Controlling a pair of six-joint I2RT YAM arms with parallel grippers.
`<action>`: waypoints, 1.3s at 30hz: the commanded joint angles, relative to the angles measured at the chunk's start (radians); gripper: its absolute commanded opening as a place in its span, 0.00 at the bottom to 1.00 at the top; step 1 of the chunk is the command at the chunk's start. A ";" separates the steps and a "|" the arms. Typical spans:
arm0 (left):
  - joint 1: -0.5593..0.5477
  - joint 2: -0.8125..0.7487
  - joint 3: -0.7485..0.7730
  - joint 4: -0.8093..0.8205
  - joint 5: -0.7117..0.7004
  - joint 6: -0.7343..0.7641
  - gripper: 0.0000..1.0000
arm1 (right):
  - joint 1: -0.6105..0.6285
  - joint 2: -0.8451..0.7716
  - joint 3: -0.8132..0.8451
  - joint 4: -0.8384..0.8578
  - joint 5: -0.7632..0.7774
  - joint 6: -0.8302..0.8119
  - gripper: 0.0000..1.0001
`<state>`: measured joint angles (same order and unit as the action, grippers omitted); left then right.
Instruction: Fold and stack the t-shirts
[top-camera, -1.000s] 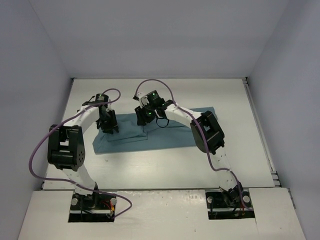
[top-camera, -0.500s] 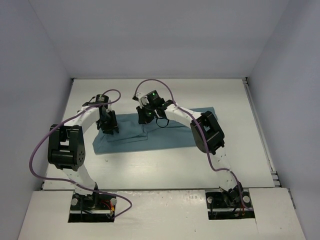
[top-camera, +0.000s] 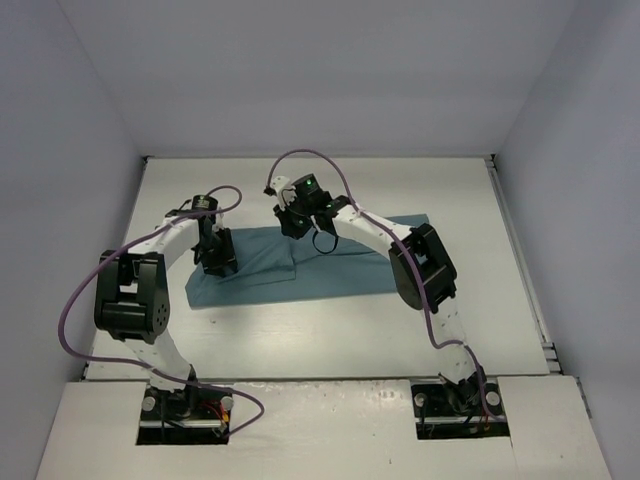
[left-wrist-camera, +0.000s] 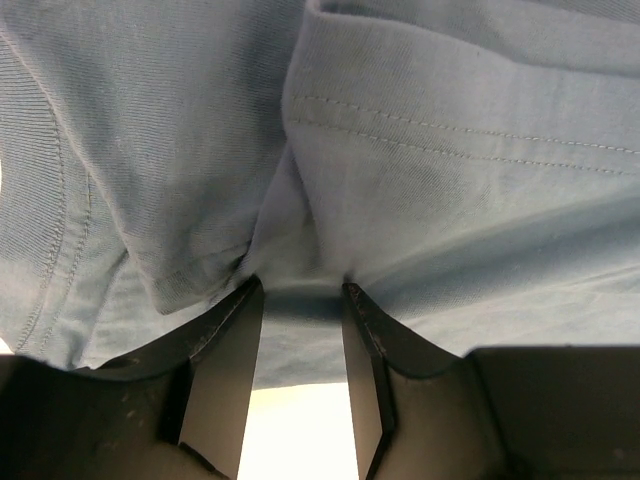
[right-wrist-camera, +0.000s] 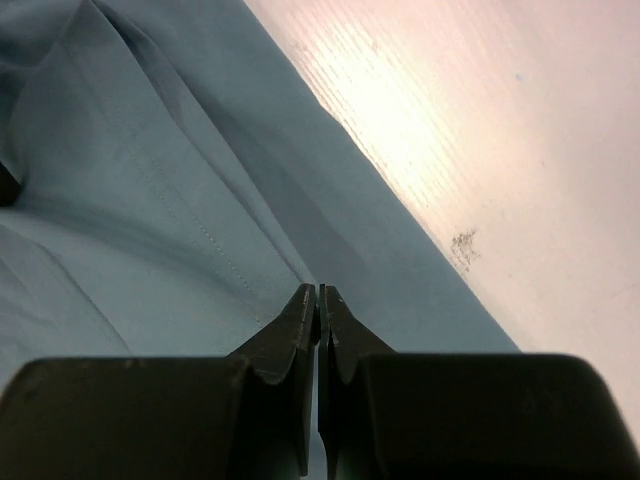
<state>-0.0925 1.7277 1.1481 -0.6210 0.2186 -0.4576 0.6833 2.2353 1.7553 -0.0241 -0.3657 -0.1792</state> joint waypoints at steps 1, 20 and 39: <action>0.000 -0.060 0.036 -0.024 -0.017 -0.008 0.35 | -0.002 -0.070 -0.045 0.029 0.048 -0.018 0.02; -0.023 0.087 0.346 -0.073 -0.007 -0.008 0.35 | -0.126 -0.313 -0.258 0.029 0.338 0.111 0.51; -0.055 0.188 0.375 -0.068 -0.068 -0.015 0.37 | -0.427 -0.336 -0.496 0.074 0.549 0.302 0.52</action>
<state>-0.1440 1.9231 1.4815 -0.6956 0.1599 -0.4660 0.2483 1.8719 1.2138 -0.0062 0.1555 0.1097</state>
